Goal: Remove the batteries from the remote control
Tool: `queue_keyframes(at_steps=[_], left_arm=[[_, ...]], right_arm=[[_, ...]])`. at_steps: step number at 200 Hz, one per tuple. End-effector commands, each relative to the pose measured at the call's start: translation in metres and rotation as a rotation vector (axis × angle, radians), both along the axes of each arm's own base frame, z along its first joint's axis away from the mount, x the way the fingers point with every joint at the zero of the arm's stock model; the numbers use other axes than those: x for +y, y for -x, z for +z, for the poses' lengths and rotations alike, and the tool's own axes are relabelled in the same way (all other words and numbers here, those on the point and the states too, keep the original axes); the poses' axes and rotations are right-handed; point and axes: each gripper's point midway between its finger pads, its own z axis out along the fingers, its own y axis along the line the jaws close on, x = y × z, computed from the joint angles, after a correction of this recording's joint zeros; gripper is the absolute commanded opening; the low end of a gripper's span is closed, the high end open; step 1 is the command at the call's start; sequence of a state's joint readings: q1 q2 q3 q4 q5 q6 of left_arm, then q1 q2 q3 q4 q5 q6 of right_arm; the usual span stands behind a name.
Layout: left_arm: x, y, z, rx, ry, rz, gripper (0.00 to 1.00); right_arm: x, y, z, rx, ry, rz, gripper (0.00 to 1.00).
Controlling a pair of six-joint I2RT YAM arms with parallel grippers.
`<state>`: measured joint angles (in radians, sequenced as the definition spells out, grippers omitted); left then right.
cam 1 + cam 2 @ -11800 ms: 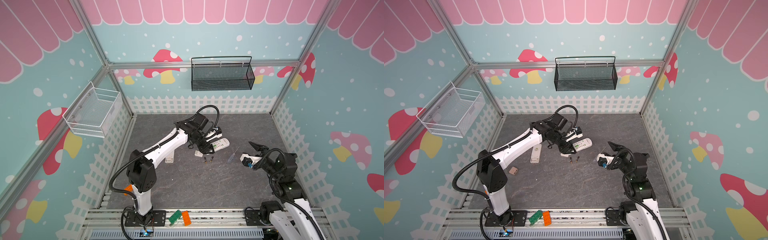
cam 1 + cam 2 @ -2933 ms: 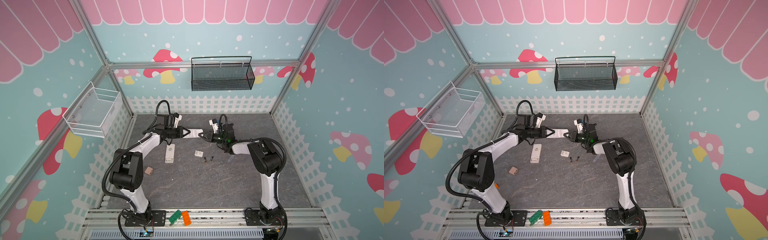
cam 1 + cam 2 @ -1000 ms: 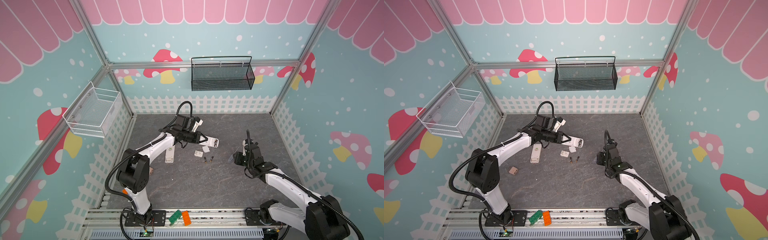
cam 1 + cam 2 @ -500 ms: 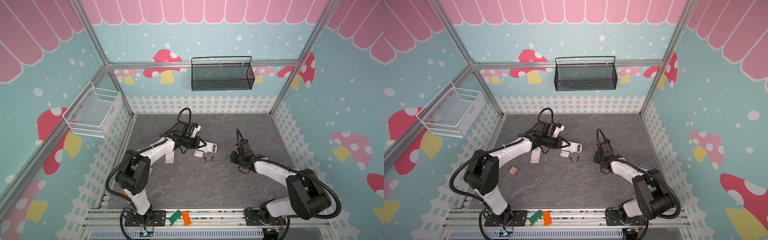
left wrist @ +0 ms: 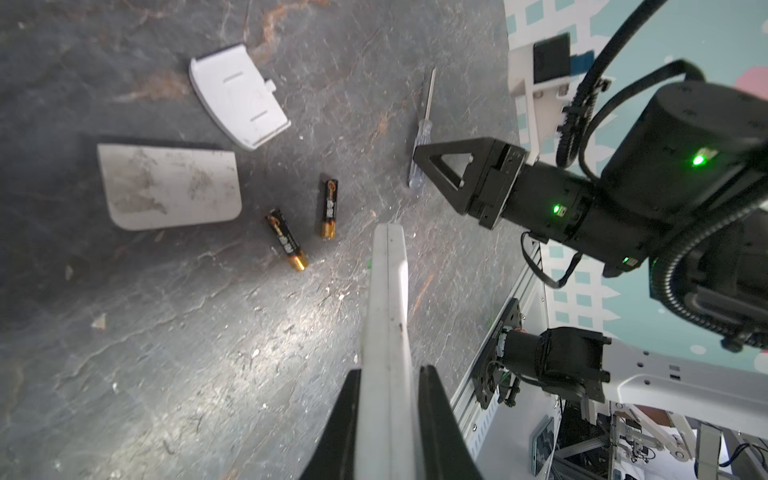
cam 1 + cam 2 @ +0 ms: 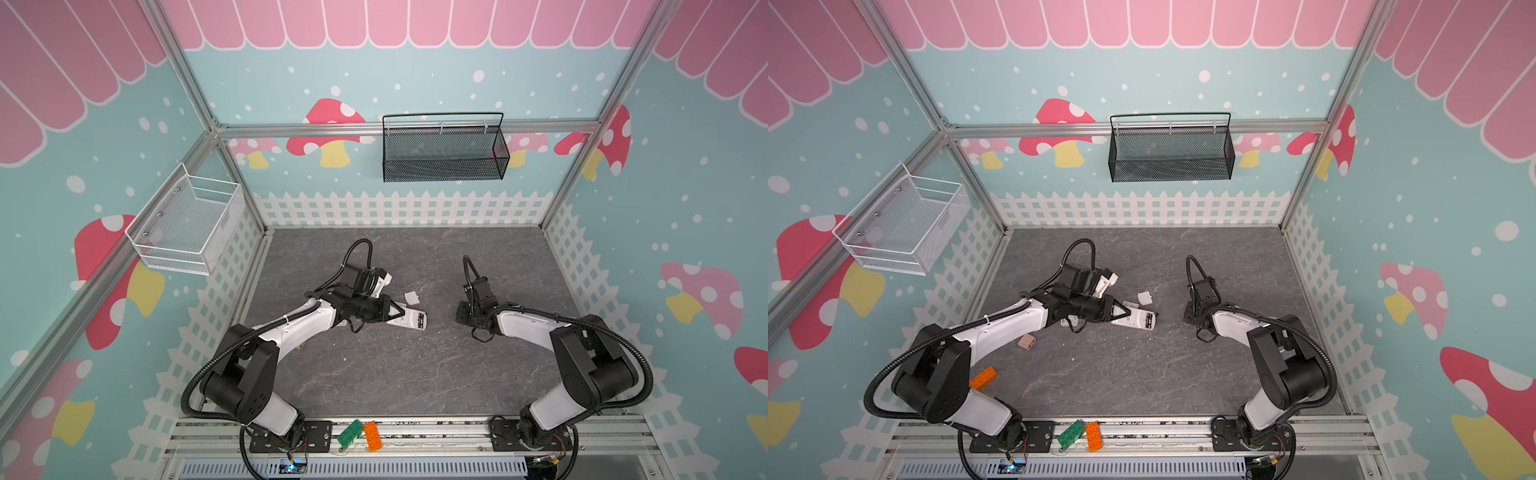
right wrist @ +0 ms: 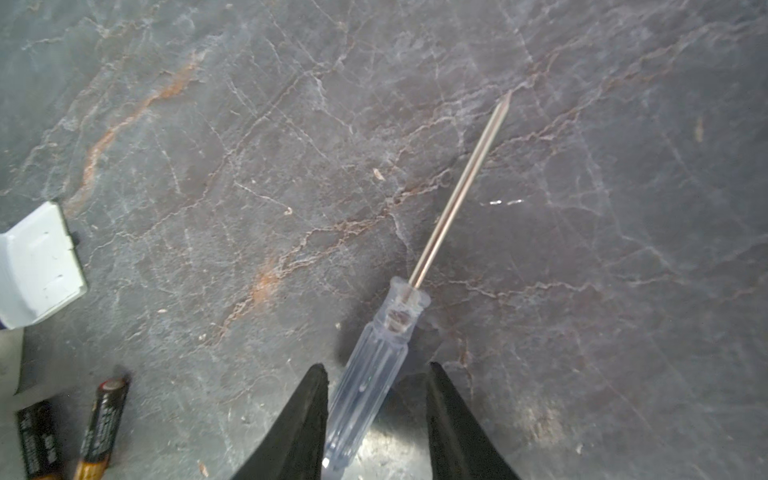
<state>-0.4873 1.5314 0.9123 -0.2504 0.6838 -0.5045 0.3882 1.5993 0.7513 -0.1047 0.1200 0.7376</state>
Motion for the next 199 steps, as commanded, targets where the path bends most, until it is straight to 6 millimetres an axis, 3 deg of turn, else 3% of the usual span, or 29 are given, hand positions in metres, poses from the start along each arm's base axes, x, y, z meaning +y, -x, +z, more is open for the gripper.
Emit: queue_keyframes(at_steps=[1,25,69,106,139,160,180,199], left_arm=[[0.003,0.020,-0.001,-0.051,0.003,-0.033,0.00],[0.014,0.045,-0.015,-0.080,-0.021,-0.028,0.00],[0.032,0.055,-0.045,-0.039,-0.086,0.044,0.04],[0.045,0.048,-0.058,-0.026,-0.145,0.103,0.21],[0.072,0.034,-0.071,-0.011,-0.207,0.232,0.51],[0.078,0.034,-0.075,0.004,-0.212,0.255,0.66],[0.079,0.030,-0.067,-0.031,-0.202,0.246,0.75],[0.078,0.022,-0.047,-0.111,-0.188,0.210,0.86]], right_arm=[[-0.003,-0.001,-0.004,0.006,0.037,-0.001,0.34],[-0.004,0.002,-0.005,0.012,0.054,0.026,0.23],[-0.010,0.016,0.011,-0.040,0.047,0.036,0.07],[-0.007,0.022,0.041,-0.143,0.030,0.122,0.05],[0.008,0.019,0.079,-0.275,0.039,0.293,0.05],[0.020,0.018,0.104,-0.372,0.034,0.406,0.05],[0.032,0.019,0.125,-0.463,0.029,0.507,0.05],[0.046,0.025,0.140,-0.550,0.027,0.639,0.03]])
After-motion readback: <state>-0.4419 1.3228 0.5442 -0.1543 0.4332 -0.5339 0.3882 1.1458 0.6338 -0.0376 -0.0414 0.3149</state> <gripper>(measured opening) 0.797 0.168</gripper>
